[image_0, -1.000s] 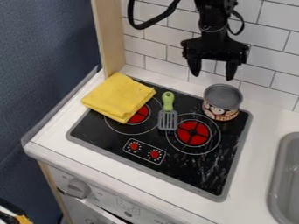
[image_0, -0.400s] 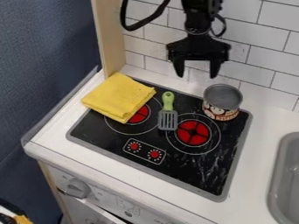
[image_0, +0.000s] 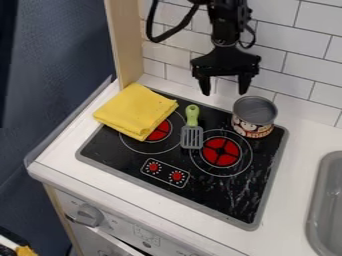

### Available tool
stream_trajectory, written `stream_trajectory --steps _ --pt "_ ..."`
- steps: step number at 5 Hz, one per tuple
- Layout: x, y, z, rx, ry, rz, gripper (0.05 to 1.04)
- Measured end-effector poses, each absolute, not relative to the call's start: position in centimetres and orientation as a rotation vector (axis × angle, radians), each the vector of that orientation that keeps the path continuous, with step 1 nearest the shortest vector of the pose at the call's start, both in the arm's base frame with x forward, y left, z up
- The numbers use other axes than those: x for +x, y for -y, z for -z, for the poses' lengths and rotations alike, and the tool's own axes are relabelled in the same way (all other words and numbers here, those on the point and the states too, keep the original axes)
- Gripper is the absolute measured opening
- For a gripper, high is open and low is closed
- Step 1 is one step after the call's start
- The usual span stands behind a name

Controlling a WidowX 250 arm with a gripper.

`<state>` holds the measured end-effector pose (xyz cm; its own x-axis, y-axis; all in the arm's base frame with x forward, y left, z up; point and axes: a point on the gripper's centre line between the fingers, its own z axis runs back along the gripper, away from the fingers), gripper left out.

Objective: Move the can to the bottom right side of the stove

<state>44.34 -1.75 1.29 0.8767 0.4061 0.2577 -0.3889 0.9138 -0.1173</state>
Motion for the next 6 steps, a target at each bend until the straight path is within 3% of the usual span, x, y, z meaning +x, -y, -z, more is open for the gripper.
stream_trajectory --steps 3,6 --pt "45.1 3.3 0.0 -0.103 0.239 -0.444 0.999" --pt "44.4 8.5 -0.1 -0.126 0.212 -0.260 0.999"
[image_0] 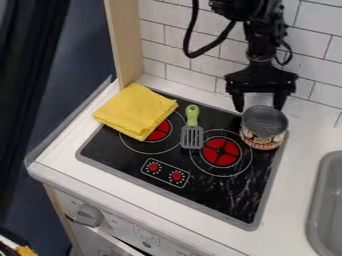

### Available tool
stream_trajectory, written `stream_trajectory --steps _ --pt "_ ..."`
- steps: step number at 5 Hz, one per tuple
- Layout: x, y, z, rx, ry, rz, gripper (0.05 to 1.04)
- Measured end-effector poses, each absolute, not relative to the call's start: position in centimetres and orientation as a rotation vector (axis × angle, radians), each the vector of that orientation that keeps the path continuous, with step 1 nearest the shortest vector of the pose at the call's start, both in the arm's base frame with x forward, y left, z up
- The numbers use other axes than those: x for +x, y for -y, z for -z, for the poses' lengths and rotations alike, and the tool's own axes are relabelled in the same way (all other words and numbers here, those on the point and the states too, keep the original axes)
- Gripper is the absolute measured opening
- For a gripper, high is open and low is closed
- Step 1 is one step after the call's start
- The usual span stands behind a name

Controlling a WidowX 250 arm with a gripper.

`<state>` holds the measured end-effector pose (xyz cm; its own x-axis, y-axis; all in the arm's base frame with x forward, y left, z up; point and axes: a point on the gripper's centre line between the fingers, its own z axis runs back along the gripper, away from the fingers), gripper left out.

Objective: Move the can to the bottom right side of the stove

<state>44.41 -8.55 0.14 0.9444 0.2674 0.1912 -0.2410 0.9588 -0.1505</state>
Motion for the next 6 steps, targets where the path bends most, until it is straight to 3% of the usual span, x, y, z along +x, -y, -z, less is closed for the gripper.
stream_trajectory --steps 4,6 --pt "43.0 11.1 -0.9 -0.150 0.131 -0.061 0.999" --pt "40.6 13.2 0.7 -0.163 0.067 0.030 0.999"
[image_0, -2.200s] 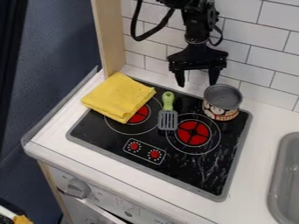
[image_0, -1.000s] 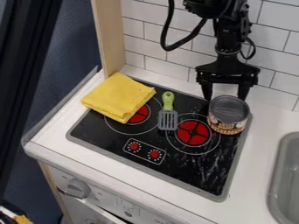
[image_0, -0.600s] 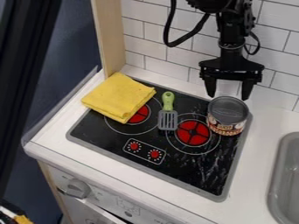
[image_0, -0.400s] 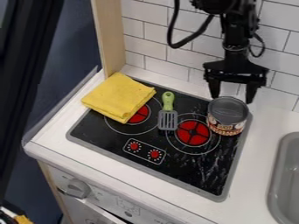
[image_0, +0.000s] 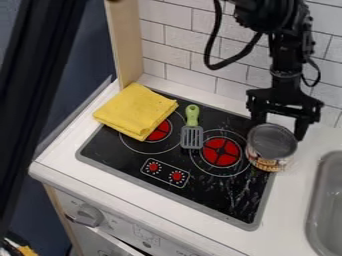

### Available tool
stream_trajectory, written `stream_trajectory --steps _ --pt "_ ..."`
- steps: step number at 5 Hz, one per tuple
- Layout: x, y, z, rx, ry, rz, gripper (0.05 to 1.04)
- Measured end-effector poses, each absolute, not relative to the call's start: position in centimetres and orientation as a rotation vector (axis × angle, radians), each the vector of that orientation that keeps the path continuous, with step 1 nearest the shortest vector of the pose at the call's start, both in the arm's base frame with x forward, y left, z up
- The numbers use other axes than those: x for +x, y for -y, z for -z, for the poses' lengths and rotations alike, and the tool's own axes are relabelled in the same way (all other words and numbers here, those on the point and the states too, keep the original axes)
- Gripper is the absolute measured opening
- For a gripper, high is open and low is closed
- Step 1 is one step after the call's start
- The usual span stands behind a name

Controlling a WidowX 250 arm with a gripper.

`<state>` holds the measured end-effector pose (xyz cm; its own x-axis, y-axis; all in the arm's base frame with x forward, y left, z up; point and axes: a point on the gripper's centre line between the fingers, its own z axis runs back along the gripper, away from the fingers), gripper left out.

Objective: Move the can to the bottom right side of the stove

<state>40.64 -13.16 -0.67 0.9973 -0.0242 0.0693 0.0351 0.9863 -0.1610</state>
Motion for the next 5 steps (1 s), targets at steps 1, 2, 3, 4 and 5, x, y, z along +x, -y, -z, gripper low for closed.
stream_trajectory --steps 1,2,3,4,5 --pt "39.5 13.1 1.4 -0.132 0.040 0.056 0.999" --pt "37.9 13.7 0.8 -0.096 0.007 0.102 0.999" --pt "36.1 13.3 0.0 -0.095 -0.015 0.123 0.999" --pt "34.2 12.5 -0.6 -0.069 -0.042 0.134 0.999" --pt "31.7 12.8 -0.1 -0.052 -0.101 0.177 0.999"
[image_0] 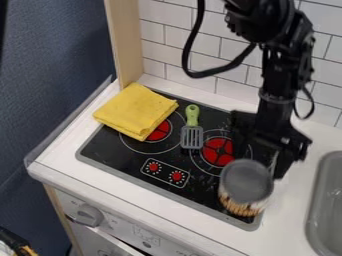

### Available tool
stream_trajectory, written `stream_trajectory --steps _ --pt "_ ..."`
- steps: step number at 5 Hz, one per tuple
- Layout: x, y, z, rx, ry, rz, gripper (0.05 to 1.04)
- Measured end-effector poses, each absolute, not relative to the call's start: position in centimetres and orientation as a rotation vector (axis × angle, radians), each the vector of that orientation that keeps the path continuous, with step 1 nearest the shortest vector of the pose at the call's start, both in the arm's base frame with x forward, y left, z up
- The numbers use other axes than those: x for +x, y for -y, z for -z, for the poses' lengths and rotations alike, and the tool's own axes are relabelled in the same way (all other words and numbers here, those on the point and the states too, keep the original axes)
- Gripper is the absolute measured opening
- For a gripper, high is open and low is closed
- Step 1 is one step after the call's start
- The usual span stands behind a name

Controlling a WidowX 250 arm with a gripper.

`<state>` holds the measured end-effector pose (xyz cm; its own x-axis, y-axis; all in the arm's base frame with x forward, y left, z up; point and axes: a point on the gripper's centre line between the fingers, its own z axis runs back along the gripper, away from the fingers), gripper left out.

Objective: Move the can to the bottom right side of the stove

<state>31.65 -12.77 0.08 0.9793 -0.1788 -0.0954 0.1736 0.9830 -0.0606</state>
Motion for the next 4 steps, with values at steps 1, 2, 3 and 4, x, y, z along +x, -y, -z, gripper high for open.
stream_trajectory --steps 1,2,3,4 --pt "29.5 12.3 1.0 -0.021 -0.168 0.188 0.999" --pt "28.4 11.9 1.6 -0.012 -0.205 0.191 0.999" --pt "29.2 11.7 0.2 -0.032 -0.156 0.185 0.999" --pt "31.1 12.2 -1.9 -0.060 -0.067 0.183 0.999"
